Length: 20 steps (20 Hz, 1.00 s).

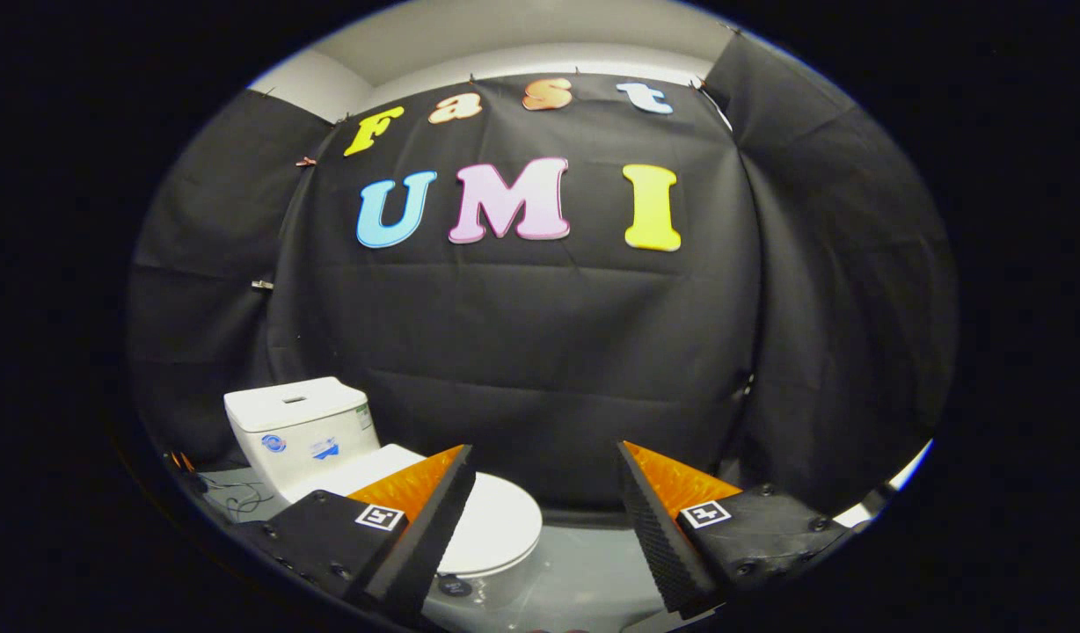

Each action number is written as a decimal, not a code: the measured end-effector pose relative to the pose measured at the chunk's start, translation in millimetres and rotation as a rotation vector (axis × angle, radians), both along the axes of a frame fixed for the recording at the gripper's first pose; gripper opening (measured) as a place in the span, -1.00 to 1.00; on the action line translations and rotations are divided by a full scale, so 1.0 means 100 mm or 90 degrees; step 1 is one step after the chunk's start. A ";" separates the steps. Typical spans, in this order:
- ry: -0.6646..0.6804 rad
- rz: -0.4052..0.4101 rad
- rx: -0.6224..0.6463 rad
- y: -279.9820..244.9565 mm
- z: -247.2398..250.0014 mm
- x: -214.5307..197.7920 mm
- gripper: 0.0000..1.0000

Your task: Open the toilet lid.

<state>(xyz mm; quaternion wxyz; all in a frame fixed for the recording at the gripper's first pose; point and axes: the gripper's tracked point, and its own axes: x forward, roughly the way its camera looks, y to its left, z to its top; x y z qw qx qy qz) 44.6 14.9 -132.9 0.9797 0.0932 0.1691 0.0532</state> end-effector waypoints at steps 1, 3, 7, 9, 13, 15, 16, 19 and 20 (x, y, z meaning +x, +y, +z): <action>0.022 0.004 0.014 0.04 -0.15 0.00 0.96; 0.054 0.006 0.034 0.07 -0.40 0.00 0.97; 0.150 0.019 0.119 0.30 -0.97 -0.10 0.97; 0.252 0.049 0.221 0.64 -1.29 -0.27 0.97; 0.440 0.020 0.409 1.02 -1.93 -0.56 0.98; 0.498 -0.009 0.463 1.10 -2.09 -0.66 0.98; 0.529 -0.008 0.477 1.19 -2.20 -0.75 0.98; 0.584 0.001 0.487 1.34 -2.49 -0.86 0.98; 0.585 0.003 0.499 1.35 -2.50 -0.84 0.98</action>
